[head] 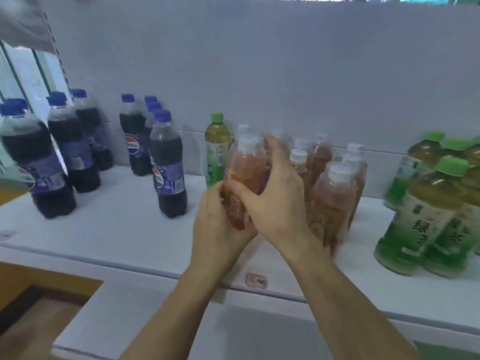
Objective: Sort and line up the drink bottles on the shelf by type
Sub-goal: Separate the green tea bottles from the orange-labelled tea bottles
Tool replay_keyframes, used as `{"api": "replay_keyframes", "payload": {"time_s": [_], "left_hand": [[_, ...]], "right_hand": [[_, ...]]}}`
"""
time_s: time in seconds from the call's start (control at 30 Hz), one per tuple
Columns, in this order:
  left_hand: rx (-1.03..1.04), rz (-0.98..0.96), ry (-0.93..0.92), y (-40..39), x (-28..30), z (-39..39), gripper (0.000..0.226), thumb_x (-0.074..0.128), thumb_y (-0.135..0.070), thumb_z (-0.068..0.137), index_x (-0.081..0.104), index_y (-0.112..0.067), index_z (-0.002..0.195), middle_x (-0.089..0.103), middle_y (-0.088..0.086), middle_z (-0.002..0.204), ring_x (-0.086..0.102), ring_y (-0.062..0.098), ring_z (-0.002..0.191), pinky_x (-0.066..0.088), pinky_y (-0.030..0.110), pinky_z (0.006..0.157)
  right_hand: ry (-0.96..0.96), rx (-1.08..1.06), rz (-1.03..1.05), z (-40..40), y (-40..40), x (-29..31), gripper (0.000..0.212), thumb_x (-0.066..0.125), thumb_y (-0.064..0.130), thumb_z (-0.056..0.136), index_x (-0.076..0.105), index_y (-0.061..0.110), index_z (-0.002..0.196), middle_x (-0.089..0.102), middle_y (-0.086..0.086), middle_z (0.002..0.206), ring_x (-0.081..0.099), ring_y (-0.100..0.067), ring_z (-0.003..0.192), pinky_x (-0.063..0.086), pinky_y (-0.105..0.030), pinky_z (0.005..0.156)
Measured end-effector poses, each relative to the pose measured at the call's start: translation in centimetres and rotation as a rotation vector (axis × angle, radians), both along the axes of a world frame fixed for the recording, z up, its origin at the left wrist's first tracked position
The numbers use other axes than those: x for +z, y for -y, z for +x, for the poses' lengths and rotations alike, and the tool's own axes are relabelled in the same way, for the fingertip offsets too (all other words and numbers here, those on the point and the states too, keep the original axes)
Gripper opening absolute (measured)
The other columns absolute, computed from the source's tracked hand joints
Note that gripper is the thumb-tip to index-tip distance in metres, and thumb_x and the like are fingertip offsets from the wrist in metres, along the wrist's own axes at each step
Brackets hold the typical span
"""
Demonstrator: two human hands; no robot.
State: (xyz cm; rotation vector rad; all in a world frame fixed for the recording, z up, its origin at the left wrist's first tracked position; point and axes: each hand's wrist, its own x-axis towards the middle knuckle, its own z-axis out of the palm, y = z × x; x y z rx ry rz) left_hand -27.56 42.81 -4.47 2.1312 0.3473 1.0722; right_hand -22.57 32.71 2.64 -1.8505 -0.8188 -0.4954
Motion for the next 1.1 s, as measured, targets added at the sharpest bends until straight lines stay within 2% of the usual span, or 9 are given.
{"api": "replay_keyframes", "payload": {"time_s": [0.17,0.4,0.5,0.67,0.77,0.83,0.93,1.03,1.1], "left_hand": [[-0.05,0.064,-0.163,-3.4,-0.3,1.9,0.092,0.089,-0.047,0.065,0.04,-0.026,0.141,0.053,-0.005,0.132,0.054,0.011,0.115,0.048,0.024,0.094],[-0.097,0.059,-0.232,-5.3,-1.2,2.1,0.096,0.087,-0.047,0.069,0.031,-0.028,0.145,0.05,-0.003,0.136,0.055,0.017,0.119,0.054,0.035,0.096],[-0.121,0.055,-0.354,-6.9,-1.5,1.1,0.109,0.087,-0.054,0.067,0.024,-0.029,0.152,0.046,-0.001,0.142,0.052,0.018,0.125,0.05,0.036,0.101],[-0.207,0.108,-0.505,-9.2,-2.1,-1.6,0.094,0.074,-0.043,0.086,0.017,-0.026,0.159,0.039,-0.003,0.151,0.047,0.013,0.131,0.043,0.034,0.111],[-0.271,0.072,-0.469,-9.5,-2.0,-2.8,0.066,0.055,-0.026,0.101,0.021,-0.03,0.157,0.045,-0.005,0.146,0.048,0.005,0.124,0.042,0.026,0.109],[-0.27,0.034,-0.44,-9.5,-1.9,-3.0,0.06,0.049,-0.021,0.103,0.023,-0.031,0.156,0.048,-0.005,0.142,0.049,0.004,0.119,0.042,0.023,0.105],[-0.278,0.017,-0.432,-9.6,-1.8,-2.8,0.062,0.051,-0.024,0.102,0.023,-0.031,0.156,0.048,-0.005,0.142,0.05,0.005,0.12,0.044,0.027,0.106],[-0.272,-0.014,-0.436,-9.7,-1.9,-2.4,0.07,0.058,-0.03,0.099,0.02,-0.03,0.158,0.045,-0.005,0.146,0.05,0.01,0.125,0.046,0.033,0.107],[-0.245,-0.031,-0.411,-9.3,-2.0,-2.5,0.078,0.06,-0.032,0.097,0.012,-0.032,0.159,0.038,-0.004,0.152,0.049,0.012,0.128,0.046,0.037,0.109]], "right_hand": [[-0.044,-0.055,0.012,2.4,-3.3,-2.1,0.083,0.086,0.036,0.075,0.037,0.033,0.143,0.065,0.006,0.128,0.063,-0.015,0.117,0.052,-0.042,0.101],[0.016,-0.115,-0.064,1.5,-4.4,-1.2,0.082,0.079,0.039,0.082,0.033,0.029,0.149,0.055,0.004,0.137,0.054,-0.013,0.124,0.048,-0.037,0.104],[0.153,-0.22,-0.162,0.8,-5.9,3.7,0.055,0.061,0.042,0.095,0.037,0.03,0.144,0.047,0.0,0.135,0.051,-0.015,0.119,0.042,-0.029,0.085],[0.111,-0.217,-0.81,7.1,-15.2,13.2,0.048,0.052,0.026,0.098,0.044,0.02,0.145,0.046,-0.009,0.143,0.053,-0.032,0.122,0.043,-0.037,0.089],[0.045,-0.171,-1.146,9.3,-18.0,13.9,0.041,0.059,0.036,0.096,0.059,0.012,0.129,0.062,-0.007,0.122,0.067,-0.029,0.099,0.056,-0.041,0.089],[0.081,-0.191,-1.171,9.7,-18.5,13.4,0.03,0.066,0.032,0.092,0.067,0.007,0.108,0.066,-0.008,0.099,0.067,-0.027,0.081,0.057,-0.036,0.075],[0.13,-0.234,-1.122,8.9,-18.4,12.9,0.018,0.071,0.02,0.089,0.064,0.005,0.082,0.06,-0.007,0.074,0.058,-0.02,0.061,0.045,-0.027,0.051],[0.11,-0.163,-1.121,6.9,-17.4,12.3,0.016,0.073,0.019,0.091,0.062,0.007,0.09,0.06,-0.006,0.078,0.061,-0.018,0.059,0.046,-0.027,0.047],[0.155,-0.147,-1.108,5.8,-16.4,11.7,0.016,0.072,0.015,0.089,0.062,0.008,0.099,0.063,-0.008,0.087,0.065,-0.021,0.071,0.054,-0.03,0.055]]}}
